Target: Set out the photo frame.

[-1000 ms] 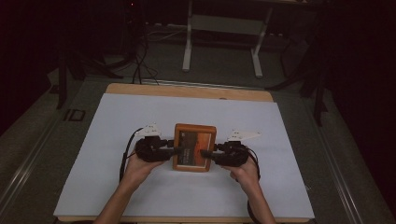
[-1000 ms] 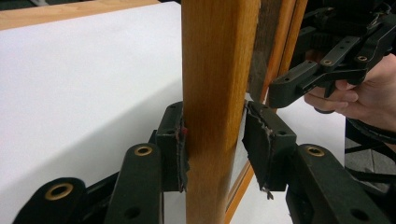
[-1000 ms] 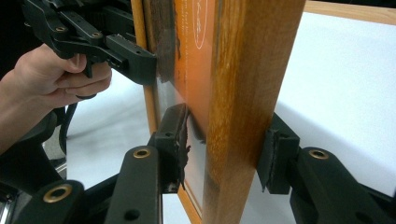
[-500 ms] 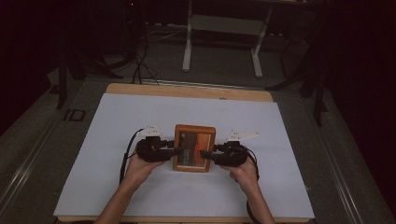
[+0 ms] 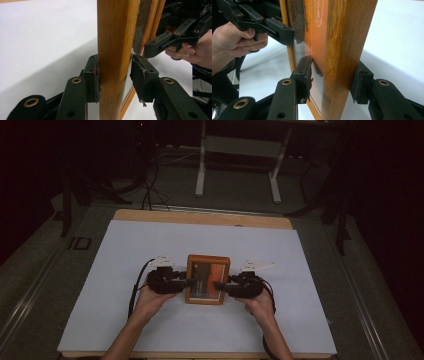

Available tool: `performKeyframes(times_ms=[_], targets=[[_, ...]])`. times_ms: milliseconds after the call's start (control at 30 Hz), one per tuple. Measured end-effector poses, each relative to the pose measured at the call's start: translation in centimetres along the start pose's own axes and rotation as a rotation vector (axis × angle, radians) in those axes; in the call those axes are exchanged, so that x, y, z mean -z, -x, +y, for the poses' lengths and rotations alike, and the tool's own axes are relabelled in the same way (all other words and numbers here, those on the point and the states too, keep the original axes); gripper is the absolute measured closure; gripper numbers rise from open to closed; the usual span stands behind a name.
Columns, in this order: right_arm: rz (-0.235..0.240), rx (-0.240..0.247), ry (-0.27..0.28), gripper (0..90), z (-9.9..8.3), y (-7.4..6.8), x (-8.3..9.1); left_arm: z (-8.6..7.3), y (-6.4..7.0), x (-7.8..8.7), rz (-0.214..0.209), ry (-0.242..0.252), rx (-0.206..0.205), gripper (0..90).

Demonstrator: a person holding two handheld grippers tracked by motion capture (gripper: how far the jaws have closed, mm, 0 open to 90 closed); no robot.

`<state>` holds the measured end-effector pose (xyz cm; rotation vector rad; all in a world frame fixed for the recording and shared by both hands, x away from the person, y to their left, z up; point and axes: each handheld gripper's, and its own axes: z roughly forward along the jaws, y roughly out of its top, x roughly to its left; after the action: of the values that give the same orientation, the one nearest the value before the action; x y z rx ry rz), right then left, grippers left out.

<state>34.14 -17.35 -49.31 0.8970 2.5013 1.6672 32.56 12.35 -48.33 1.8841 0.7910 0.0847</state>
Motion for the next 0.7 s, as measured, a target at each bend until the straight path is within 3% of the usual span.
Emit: performKeyframes(times_ms=[700], targets=[[-0.005, -0.002, -0.020, 56.4, -0.51, 0.48, -0.52, -0.56, -0.48, -0.61, -0.002, -0.024, 0.013, 60.1]])
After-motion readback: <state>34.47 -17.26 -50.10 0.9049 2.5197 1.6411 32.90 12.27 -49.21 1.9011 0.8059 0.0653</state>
